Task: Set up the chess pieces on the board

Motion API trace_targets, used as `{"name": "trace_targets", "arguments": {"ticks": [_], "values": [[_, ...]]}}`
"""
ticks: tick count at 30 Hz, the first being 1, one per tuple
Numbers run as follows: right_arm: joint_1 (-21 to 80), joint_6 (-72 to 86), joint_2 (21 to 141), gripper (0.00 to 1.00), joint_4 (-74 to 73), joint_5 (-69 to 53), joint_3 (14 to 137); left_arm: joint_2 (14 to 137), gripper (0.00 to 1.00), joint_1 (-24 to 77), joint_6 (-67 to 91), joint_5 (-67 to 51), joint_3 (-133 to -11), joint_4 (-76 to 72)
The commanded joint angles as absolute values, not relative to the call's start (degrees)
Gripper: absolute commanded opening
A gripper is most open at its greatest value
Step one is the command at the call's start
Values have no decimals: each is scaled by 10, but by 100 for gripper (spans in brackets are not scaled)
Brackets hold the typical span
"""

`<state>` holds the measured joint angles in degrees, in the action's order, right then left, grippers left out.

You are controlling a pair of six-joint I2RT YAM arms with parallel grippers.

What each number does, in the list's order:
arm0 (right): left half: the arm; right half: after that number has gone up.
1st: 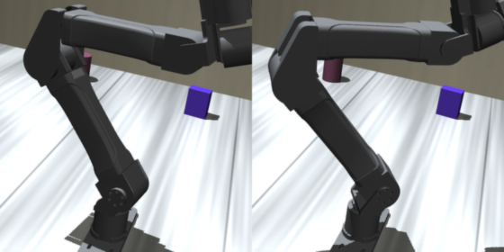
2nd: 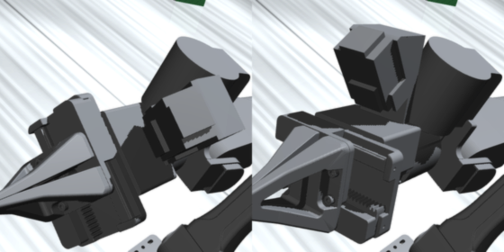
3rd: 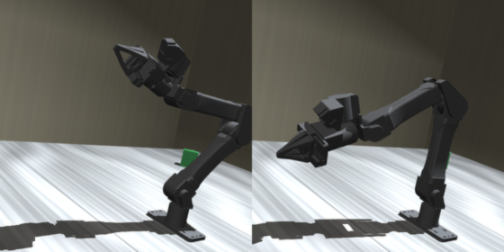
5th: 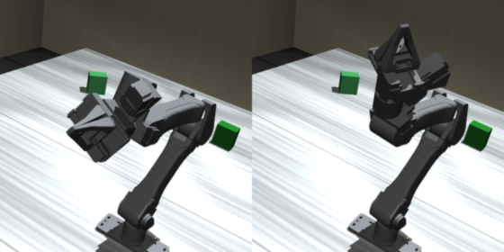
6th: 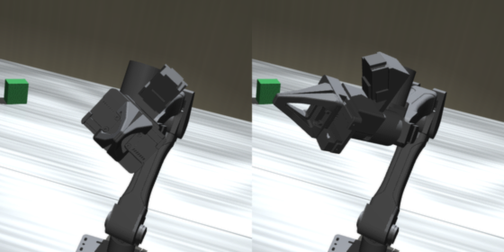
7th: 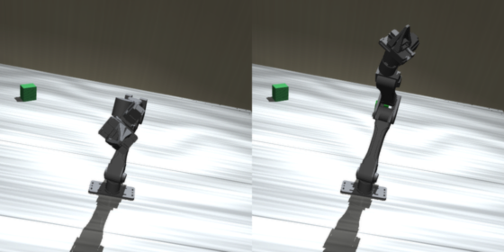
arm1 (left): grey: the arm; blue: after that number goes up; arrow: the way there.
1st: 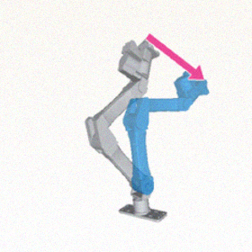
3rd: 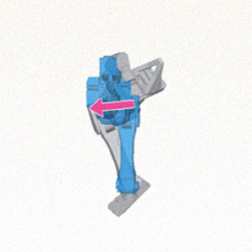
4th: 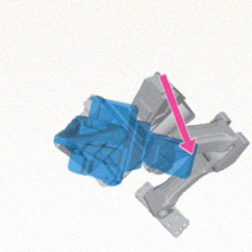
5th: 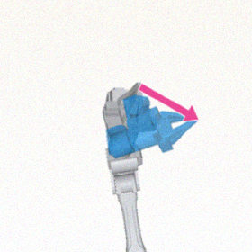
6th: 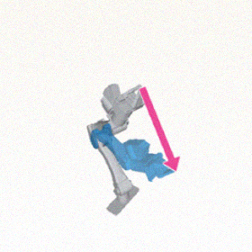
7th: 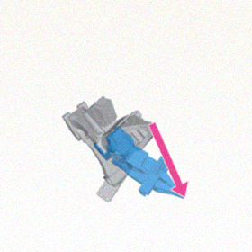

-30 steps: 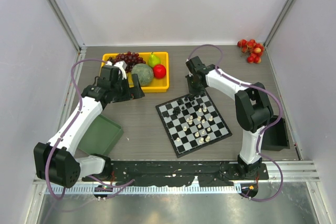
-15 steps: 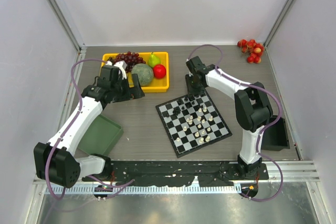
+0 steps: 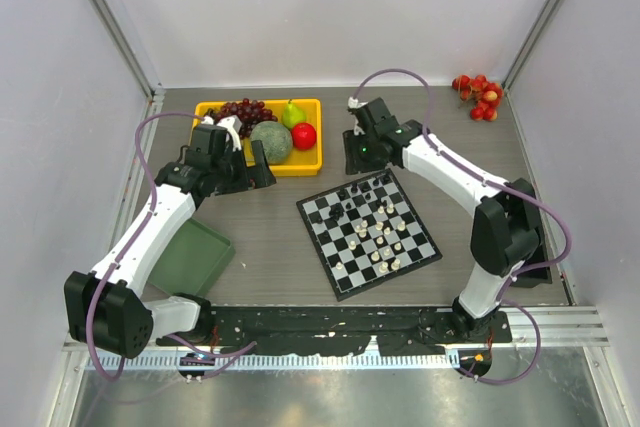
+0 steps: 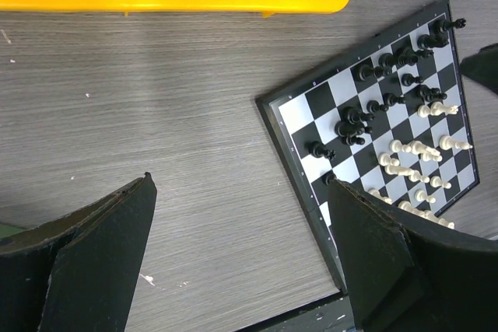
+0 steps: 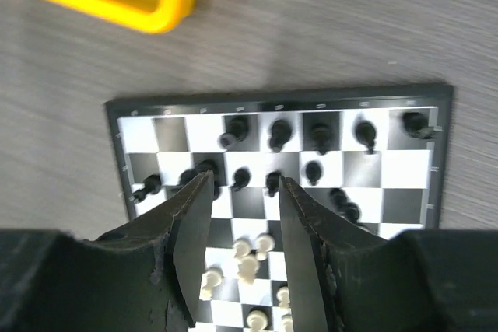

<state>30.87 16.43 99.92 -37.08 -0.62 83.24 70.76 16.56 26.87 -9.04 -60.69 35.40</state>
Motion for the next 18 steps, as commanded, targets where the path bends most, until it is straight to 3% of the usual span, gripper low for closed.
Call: {"name": "trace_targets", "arguments": {"ticks": [1, 18], "values": [[361, 172, 992, 46, -366, -33, 832, 696, 100, 168, 276, -88, -605, 327], [425, 200, 1055, 40, -391, 19, 837, 679, 99, 168, 276, -77, -588, 328]]}}
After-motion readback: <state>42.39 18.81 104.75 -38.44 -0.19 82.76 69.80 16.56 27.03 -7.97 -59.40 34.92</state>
